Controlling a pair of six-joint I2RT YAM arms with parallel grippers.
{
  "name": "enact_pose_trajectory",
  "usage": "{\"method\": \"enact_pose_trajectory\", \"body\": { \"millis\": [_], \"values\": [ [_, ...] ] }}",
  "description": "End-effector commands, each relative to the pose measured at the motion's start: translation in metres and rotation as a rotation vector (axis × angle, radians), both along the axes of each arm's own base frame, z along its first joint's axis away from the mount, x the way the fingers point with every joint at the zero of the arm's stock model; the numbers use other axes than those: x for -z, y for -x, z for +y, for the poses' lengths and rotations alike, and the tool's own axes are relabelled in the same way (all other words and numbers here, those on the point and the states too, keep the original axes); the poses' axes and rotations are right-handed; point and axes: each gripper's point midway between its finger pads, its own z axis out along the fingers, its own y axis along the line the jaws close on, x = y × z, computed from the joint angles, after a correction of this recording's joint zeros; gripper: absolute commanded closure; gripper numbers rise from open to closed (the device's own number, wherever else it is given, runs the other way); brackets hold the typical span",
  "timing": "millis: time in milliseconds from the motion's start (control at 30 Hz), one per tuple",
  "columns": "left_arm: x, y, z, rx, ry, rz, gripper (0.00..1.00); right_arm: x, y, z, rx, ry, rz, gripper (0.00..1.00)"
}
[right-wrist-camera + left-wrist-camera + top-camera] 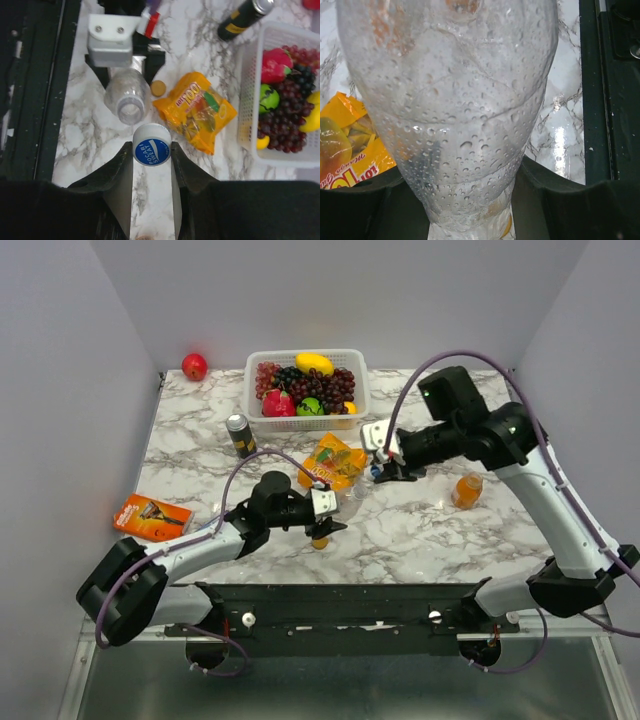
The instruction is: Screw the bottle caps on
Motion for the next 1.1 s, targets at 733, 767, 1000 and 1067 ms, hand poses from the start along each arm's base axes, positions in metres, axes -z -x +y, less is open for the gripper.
{"method": "enact_pose_trajectory", "body": {
  "millis": [733, 767, 1000, 1067],
  "values": [
    [-0.013, -0.001, -0.016, 0.050, 0.072, -0.124, 1.00, 0.075, 0.032, -0.007, -0.065, 0.322, 0.116, 0.74],
    [-0.013, -0.002, -0.016, 0.050, 0.072, -0.125, 1.00, 0.075, 0.033, -0.005, -0.066, 0.319, 0.121, 0.74],
    [-0.011, -0.001, -0.016, 0.059, 0.063, -0.120, 1.00, 0.076, 0.041, 0.005, -0.101, 0.304, 0.127, 0.74],
    [-0.012, -0.001, -0.016, 0.059, 0.064, -0.127, 1.00, 0.077, 0.043, 0.008, -0.111, 0.298, 0.118, 0.73]
  ]
}}
